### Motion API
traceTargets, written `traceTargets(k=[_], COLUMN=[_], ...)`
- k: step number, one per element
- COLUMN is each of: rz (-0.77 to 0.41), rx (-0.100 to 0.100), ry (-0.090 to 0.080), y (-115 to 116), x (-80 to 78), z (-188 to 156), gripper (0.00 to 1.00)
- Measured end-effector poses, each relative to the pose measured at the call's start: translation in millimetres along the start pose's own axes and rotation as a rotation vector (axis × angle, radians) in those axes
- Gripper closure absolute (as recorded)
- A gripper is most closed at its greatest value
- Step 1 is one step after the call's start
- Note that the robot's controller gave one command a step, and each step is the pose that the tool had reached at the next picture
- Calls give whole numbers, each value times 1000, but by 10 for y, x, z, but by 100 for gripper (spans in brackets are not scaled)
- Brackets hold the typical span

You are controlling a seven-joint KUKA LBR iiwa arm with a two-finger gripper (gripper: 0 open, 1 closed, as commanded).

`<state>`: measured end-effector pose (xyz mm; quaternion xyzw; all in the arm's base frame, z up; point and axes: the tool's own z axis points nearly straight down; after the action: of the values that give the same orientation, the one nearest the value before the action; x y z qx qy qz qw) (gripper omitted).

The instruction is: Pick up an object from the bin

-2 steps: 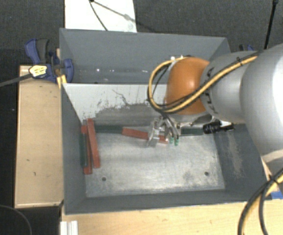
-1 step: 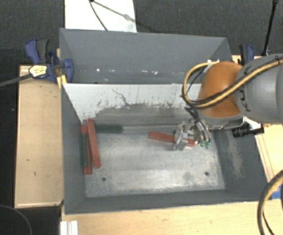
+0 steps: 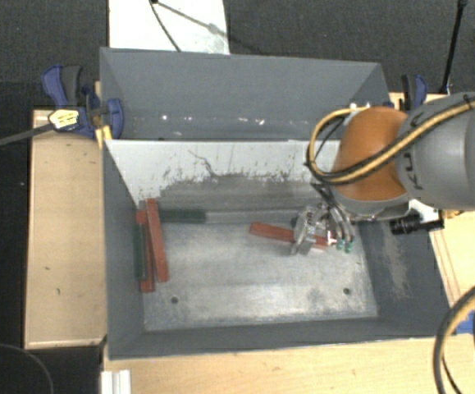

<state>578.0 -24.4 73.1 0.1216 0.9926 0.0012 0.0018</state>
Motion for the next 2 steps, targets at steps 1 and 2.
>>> traceTargets(k=[1, 2], rz=[-33, -187], rx=[1, 3], ry=[-3, 4], y=[75, -104], x=[25, 65], z=[-201, -156], gripper=[100, 100])
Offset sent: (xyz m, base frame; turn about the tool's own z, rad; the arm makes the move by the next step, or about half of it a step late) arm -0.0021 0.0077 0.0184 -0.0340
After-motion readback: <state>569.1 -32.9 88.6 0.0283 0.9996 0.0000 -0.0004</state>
